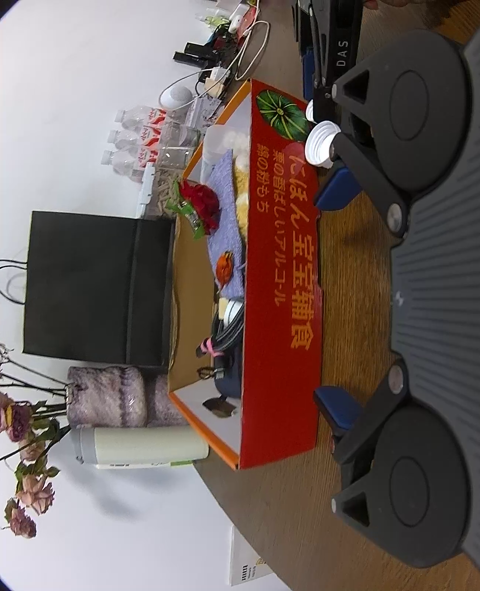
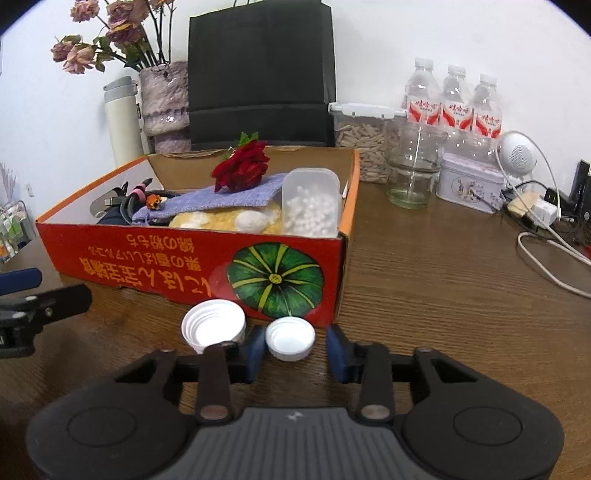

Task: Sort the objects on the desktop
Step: 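Grasp a small white cap with right tool while left tool grasps the large white cap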

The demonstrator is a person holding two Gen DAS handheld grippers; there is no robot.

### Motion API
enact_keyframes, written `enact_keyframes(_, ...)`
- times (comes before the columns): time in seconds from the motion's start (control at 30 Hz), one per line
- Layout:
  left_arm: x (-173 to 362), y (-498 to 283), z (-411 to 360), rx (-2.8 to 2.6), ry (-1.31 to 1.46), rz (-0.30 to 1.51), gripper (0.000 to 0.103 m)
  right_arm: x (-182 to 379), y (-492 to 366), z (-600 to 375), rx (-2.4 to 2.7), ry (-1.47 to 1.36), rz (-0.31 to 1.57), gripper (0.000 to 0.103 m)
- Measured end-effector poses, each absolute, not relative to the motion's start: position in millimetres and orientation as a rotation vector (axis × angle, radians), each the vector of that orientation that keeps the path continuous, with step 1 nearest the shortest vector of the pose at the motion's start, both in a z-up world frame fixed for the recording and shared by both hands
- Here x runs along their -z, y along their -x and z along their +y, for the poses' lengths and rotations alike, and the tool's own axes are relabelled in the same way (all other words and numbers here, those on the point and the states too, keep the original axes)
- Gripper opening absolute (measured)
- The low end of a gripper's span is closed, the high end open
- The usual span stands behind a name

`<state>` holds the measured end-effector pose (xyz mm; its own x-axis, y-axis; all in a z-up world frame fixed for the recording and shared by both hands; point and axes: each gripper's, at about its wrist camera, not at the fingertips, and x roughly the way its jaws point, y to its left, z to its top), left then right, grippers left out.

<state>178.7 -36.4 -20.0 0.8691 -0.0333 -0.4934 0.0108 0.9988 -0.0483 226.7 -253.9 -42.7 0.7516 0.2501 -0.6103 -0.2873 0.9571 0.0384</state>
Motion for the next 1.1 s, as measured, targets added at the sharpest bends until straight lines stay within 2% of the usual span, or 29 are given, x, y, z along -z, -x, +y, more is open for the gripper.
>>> enact_keyframes(0.5, 19.5, -186.3, -75.0, 0.045, 0.033, 0.532, 0.103, 32.9, -217.3, -263.0, -0.315, 0.051, 0.618, 0.027)
enact_keyframes(1.1, 30.6, -217.9, -139.0, 0.068, -0.001, 0.625, 0.103, 33.0, -222.7, -320.0, -0.241, 0.028, 0.596, 0.027)
